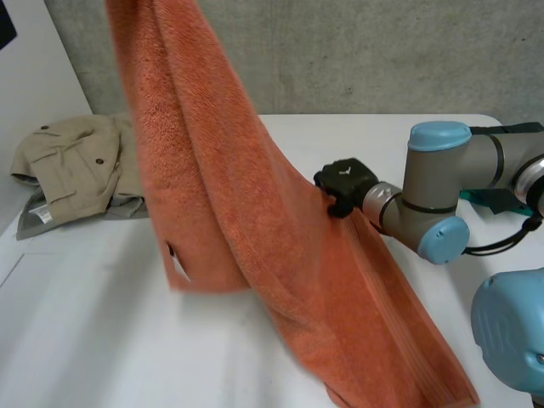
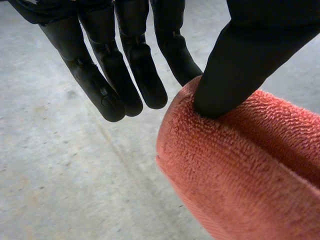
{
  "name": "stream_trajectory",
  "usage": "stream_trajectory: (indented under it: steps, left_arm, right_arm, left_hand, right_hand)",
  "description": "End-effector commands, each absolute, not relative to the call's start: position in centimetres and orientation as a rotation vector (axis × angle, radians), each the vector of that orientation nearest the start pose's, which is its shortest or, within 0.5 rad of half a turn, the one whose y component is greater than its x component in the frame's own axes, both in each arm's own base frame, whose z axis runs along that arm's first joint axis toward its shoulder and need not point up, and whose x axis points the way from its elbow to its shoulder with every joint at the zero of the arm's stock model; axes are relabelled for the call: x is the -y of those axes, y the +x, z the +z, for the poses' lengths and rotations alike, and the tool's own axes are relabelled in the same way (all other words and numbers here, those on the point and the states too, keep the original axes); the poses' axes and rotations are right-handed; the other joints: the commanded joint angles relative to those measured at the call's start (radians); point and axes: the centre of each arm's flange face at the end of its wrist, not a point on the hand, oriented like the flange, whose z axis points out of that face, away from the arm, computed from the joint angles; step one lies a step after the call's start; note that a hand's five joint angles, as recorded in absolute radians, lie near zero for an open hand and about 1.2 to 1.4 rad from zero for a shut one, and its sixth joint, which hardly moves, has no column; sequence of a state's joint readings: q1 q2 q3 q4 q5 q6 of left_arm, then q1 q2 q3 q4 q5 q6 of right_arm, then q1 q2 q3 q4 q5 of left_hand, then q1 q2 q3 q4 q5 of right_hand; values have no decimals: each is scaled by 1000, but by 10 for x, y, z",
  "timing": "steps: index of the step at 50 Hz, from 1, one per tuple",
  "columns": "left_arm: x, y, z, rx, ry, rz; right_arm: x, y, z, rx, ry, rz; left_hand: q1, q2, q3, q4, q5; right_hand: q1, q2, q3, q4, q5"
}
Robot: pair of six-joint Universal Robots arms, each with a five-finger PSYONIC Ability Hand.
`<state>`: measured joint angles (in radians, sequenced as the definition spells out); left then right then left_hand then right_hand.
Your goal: Fold the laundry.
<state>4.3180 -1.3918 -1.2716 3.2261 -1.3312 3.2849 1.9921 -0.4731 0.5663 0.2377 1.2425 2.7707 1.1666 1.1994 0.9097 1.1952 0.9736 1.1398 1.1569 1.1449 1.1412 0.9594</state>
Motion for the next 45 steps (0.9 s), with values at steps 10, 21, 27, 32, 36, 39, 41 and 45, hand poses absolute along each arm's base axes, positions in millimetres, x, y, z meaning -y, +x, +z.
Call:
stream_trajectory:
  steps: [10, 21, 27, 32, 36, 39, 41, 45]
  left_arm:
    - [340, -184, 442, -1597, 319, -2798]
    - [370, -186, 404, -1763, 270, -2670]
    - [369, -198, 318, -2053, 405, -2497]
    - [362, -195, 237, -2241, 463, -2284]
    - [347, -195, 193, -2325, 570, -2112]
    - [329, -193, 171, -2362, 679, -1969]
    - [312, -191, 163, -2392, 759, -1865]
    - [277, -186, 168, -2374, 928, -1686]
  right_arm:
    - [450, 246, 387, -1532, -447, -2830]
    - [411, 213, 368, -1718, -610, -2602]
    - [404, 213, 291, -1951, -706, -2356]
    - [402, 198, 207, -2230, -792, -2102]
    - [388, 190, 158, -2387, -927, -1925]
    - [371, 187, 139, -2461, -1052, -1797]
    - [356, 184, 135, -2515, -1136, -1693]
    - [324, 173, 152, -2627, -1281, -1461]
  left_hand:
    - [230, 197, 487, 201, 248]
    - [230, 197, 487, 201, 248]
    - [230, 197, 487, 201, 248]
    - [230, 197, 487, 201, 248]
    - [230, 197, 487, 201, 248]
    - [230, 197, 487, 201, 248]
    - [230, 197, 487, 201, 248]
    - [230, 197, 487, 201, 248]
  right_hand:
    - [256, 239, 251, 255, 262]
    - [256, 239, 251, 255, 262]
    - [256, 239, 251, 255, 262]
    - [256, 239, 251, 255, 262]
    - [256, 239, 251, 255, 262]
    - [256, 239, 251, 255, 262]
    - [256, 239, 251, 255, 262]
    - [256, 239, 251, 255, 262]
